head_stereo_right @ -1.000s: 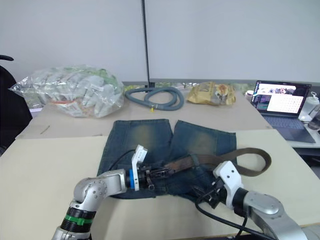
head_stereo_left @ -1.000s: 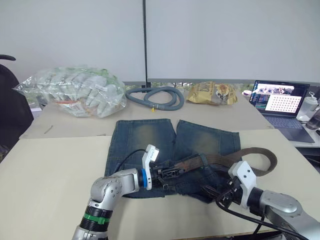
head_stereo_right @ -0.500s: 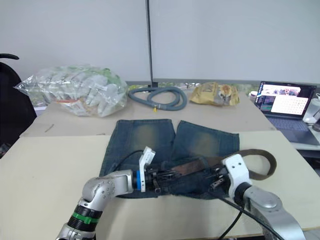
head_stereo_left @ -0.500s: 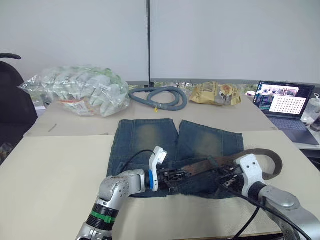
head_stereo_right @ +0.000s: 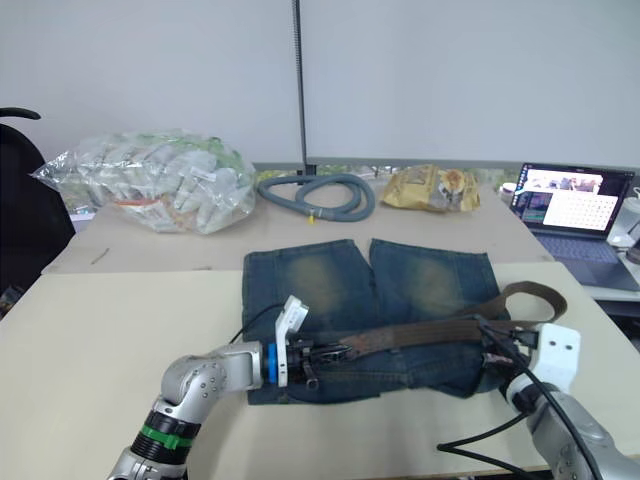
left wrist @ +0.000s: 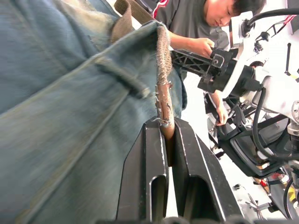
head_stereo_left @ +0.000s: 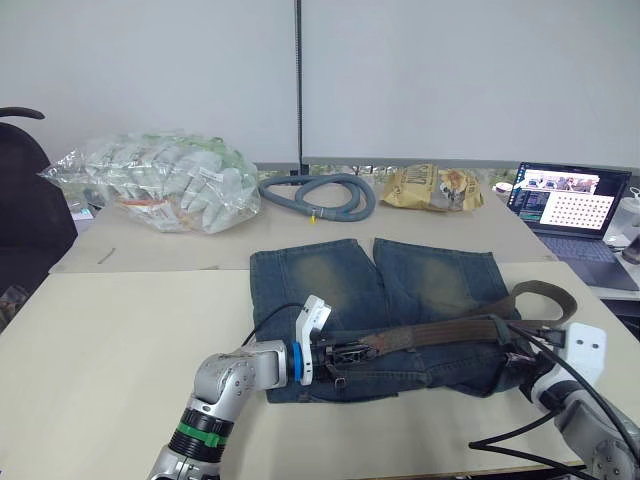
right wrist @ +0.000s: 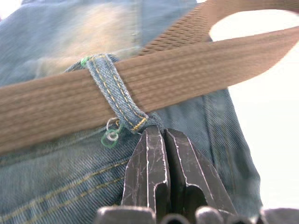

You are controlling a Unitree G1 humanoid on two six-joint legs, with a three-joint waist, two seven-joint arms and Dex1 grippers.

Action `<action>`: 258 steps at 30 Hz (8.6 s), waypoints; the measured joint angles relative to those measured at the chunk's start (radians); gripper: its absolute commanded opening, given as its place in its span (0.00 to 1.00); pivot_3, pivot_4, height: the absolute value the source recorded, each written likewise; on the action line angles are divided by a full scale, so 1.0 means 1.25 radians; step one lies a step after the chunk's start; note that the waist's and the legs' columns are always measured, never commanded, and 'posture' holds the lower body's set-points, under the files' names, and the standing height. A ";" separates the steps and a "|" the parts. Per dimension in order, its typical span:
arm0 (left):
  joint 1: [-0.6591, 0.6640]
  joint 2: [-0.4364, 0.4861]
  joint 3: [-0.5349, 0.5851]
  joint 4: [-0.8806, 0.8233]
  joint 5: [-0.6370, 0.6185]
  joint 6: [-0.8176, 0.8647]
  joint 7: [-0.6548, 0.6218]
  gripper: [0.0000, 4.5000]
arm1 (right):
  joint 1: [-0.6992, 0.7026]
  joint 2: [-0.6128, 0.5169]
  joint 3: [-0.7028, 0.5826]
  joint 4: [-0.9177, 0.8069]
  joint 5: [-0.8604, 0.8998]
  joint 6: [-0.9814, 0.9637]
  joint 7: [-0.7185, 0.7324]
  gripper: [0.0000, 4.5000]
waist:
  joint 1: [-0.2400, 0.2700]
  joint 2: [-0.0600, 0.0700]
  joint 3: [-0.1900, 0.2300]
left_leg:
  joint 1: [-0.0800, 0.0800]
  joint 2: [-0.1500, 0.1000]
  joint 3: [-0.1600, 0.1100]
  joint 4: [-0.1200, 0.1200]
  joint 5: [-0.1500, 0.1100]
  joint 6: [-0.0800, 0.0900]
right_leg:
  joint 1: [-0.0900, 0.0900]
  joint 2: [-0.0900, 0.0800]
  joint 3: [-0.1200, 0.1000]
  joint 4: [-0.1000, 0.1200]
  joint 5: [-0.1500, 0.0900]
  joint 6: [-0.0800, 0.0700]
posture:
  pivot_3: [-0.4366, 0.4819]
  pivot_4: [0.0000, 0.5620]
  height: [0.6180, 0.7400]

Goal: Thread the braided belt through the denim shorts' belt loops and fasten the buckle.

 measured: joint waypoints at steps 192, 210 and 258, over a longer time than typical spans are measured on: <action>-0.036 0.075 -0.022 -0.013 0.106 -0.064 -0.107 0.00 | -0.048 -0.525 0.388 0.469 -0.326 -0.492 0.591 0.00 | 0.018 0.001 0.000 | 0.003 -0.002 0.005 0.002 -0.003 -0.002 | 0.002 -0.007 0.002 -0.002 0.005 0.004 | 0.48 0.27 1.00; -0.030 0.060 -0.040 -0.022 0.095 -0.059 -0.109 0.00 | 0.162 -0.397 0.132 0.295 -0.280 -0.276 0.423 0.28 | 0.022 0.001 0.000 | 0.002 -0.003 0.006 0.002 0.001 0.006 | 0.003 -0.002 -0.001 -0.002 0.004 0.004 | 0.48 0.27 1.00; -0.053 0.139 -0.057 -0.038 0.079 -0.088 -0.136 0.70 | -0.001 -0.095 0.123 0.051 0.592 -0.005 0.193 0.00 | -0.004 0.001 0.000 | 0.000 0.000 0.007 0.000 0.002 0.005 | 0.000 -0.003 0.001 -0.002 0.005 0.003 | 0.48 0.27 1.00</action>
